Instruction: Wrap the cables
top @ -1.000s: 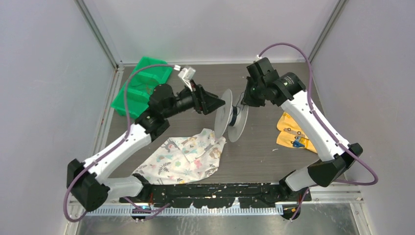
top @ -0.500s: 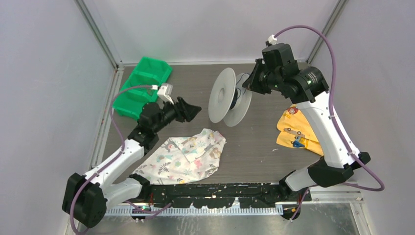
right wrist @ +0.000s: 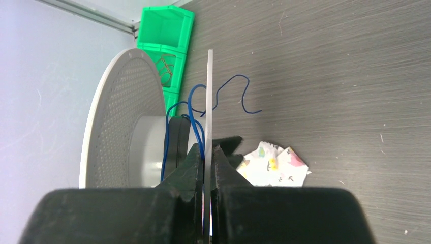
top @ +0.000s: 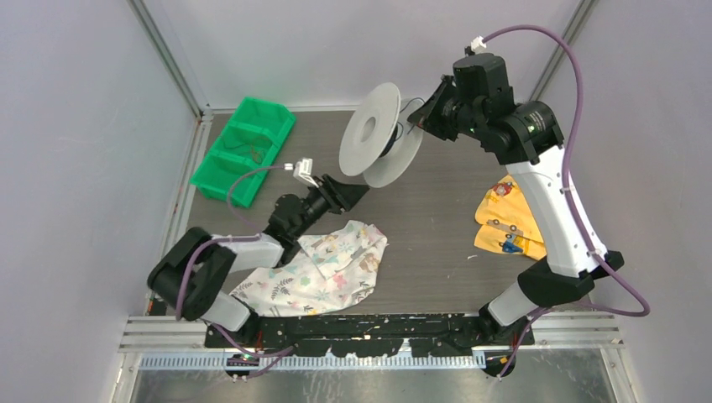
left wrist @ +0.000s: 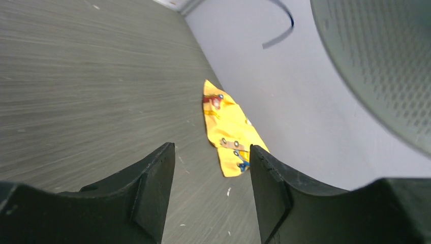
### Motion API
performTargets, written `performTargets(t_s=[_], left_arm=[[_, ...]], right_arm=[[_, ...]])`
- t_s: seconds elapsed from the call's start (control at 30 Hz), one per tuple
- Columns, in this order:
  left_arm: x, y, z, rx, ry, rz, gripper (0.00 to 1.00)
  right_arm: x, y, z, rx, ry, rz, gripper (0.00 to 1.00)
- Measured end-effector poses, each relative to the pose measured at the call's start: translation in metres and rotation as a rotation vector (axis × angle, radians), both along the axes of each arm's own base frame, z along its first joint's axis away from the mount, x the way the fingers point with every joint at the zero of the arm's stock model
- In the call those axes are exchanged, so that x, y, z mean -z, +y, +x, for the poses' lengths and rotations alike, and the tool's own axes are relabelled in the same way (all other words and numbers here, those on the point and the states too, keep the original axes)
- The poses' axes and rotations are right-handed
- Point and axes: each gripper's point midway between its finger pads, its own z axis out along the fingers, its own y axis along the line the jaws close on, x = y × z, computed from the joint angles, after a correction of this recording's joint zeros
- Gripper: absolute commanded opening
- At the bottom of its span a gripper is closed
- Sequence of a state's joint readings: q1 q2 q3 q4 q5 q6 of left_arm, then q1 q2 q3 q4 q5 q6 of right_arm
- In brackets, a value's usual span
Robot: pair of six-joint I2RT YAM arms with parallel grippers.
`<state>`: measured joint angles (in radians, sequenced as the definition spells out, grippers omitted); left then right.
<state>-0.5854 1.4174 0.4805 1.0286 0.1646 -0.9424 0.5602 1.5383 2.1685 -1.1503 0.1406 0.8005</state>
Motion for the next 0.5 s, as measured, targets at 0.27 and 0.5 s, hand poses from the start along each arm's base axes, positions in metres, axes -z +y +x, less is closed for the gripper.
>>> performTargets(t_s=[0.27, 0.5], left_arm=[[-0.012, -0.057, -0.006, 0.067, -0.119, -0.06, 0.5], [-0.062, -0.059, 0.002, 0.011, -0.291, -0.11, 0.52]], right_arm=[[0.011, 0.01, 0.026, 0.049, 0.03, 0.035, 0.01], [0.002, 0.009, 0.035, 0.119, 0.039, 0.134, 0.01]])
